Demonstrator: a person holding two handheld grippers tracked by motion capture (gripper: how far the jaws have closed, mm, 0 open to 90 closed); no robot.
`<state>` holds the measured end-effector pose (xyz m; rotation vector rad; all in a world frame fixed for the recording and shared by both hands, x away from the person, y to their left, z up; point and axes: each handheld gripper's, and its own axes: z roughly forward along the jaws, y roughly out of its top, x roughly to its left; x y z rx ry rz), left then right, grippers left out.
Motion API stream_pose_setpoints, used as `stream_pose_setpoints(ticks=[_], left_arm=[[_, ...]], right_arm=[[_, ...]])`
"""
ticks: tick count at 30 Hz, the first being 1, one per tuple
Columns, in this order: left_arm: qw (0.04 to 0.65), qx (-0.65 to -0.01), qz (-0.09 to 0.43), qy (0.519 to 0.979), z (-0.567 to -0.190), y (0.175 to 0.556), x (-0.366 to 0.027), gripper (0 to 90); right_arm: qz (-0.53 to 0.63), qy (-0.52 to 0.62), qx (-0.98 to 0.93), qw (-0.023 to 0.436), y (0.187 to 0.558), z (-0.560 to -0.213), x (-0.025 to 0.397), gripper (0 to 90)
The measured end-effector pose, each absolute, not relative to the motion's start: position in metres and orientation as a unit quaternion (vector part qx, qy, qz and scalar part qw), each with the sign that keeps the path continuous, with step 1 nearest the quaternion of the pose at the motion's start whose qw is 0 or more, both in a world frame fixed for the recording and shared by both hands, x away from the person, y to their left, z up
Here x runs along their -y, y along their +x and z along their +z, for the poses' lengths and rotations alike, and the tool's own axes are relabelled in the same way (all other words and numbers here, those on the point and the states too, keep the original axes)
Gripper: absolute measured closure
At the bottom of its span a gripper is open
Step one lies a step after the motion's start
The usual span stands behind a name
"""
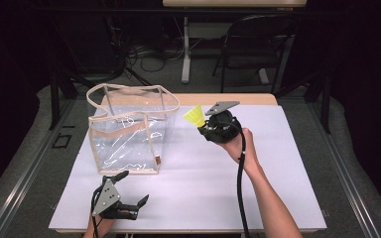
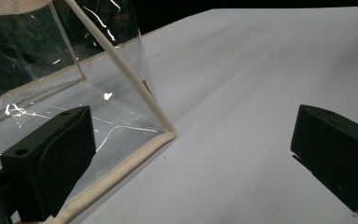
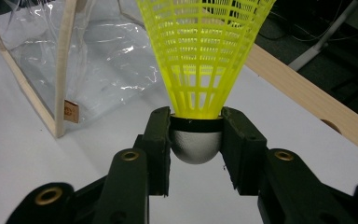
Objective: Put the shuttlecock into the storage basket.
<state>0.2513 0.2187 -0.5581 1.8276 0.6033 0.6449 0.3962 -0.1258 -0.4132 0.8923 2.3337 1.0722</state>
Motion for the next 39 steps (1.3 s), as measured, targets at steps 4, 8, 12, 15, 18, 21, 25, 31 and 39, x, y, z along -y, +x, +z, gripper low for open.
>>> stream_pose_setpoints(ticks=[4,8,12,15,18,21,25,31,39], left_arm=[[0.528,-0.253,0.270,0.765,-0.558,0.252,-0.219,0.0],[0.527,-0.252,0.270,0.765,-0.558,0.252,-0.219,0.0],[0.528,-0.253,0.271,0.764,-0.558,0.252,-0.219,0.0],[0.528,-0.253,0.271,0.764,-0.558,0.252,-0.219,0.0],[0.528,-0.253,0.271,0.764,-0.558,0.252,-0.219,0.0],[0.528,-0.253,0.271,0.764,-0.558,0.252,-0.219,0.0],[0.527,-0.252,0.271,0.765,-0.558,0.252,-0.219,0.0],[0.527,-0.253,0.270,0.765,-0.558,0.252,-0.219,0.0],[0.528,-0.253,0.270,0.765,-0.558,0.251,-0.219,0.0]], right_arm=[[0.385,0.320,-0.840,0.209,0.397,-0.411,0.125,64.6],[0.387,0.320,-0.838,0.212,0.398,-0.409,0.125,64.6],[0.388,0.321,-0.838,0.212,0.399,-0.407,0.125,64.6],[0.390,0.320,-0.837,0.213,0.400,-0.405,0.125,64.6],[0.391,0.320,-0.836,0.214,0.401,-0.403,0.124,64.6],[0.392,0.320,-0.835,0.215,0.401,-0.402,0.124,64.6],[0.393,0.319,-0.835,0.217,0.402,-0.400,0.123,64.6],[0.395,0.316,-0.834,0.220,0.403,-0.396,0.122,64.6],[0.397,0.317,-0.832,0.222,0.403,-0.393,0.120,64.6]])
